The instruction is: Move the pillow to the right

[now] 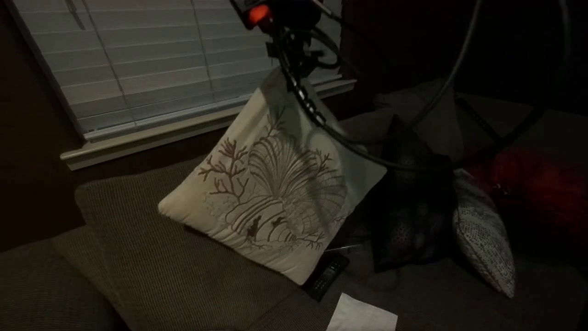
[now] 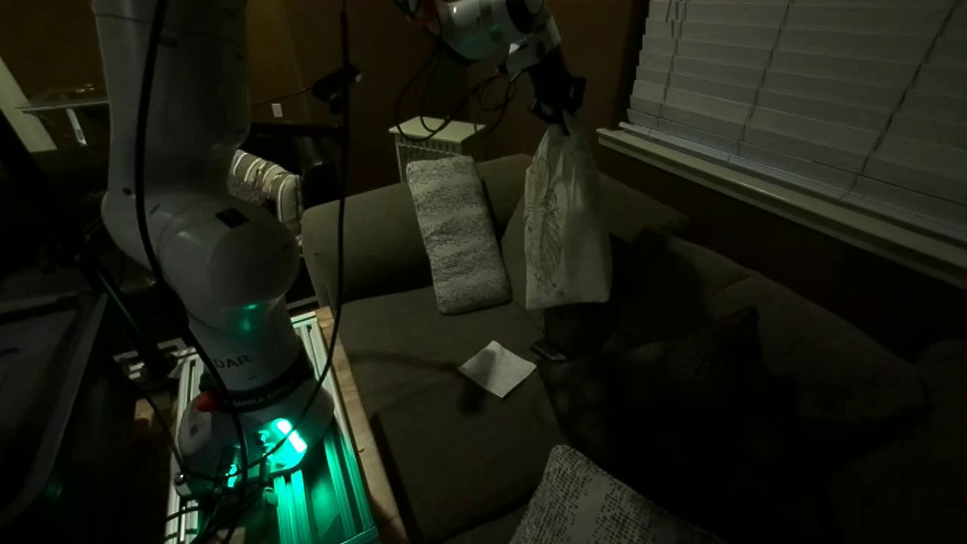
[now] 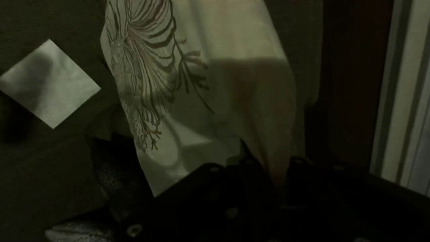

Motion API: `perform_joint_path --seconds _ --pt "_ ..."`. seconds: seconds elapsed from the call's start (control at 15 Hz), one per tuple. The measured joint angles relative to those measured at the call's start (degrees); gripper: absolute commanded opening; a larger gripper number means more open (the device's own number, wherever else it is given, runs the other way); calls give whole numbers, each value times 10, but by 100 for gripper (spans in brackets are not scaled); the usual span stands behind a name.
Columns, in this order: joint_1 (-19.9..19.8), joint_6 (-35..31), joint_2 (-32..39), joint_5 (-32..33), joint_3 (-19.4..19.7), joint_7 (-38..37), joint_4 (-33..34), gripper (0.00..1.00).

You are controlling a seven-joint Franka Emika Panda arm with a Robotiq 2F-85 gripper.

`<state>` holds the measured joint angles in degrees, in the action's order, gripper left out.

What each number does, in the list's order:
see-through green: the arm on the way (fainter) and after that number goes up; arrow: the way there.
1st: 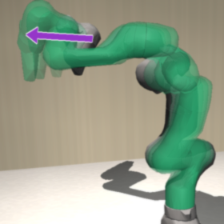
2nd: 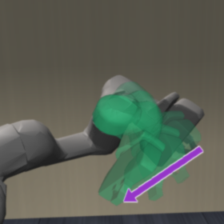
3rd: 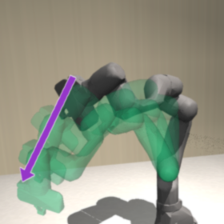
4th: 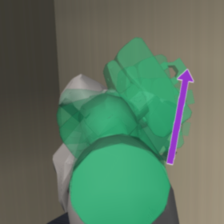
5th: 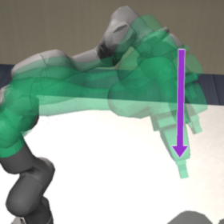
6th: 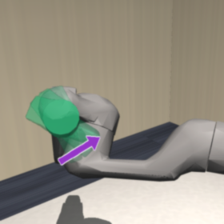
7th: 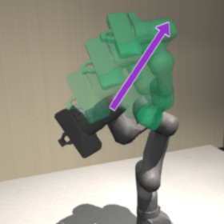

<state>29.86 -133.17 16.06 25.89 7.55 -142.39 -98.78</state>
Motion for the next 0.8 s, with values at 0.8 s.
perform_joint_path --seconds 0.8 --pt "-152 269 -300 67 -118 -130 -166 13"
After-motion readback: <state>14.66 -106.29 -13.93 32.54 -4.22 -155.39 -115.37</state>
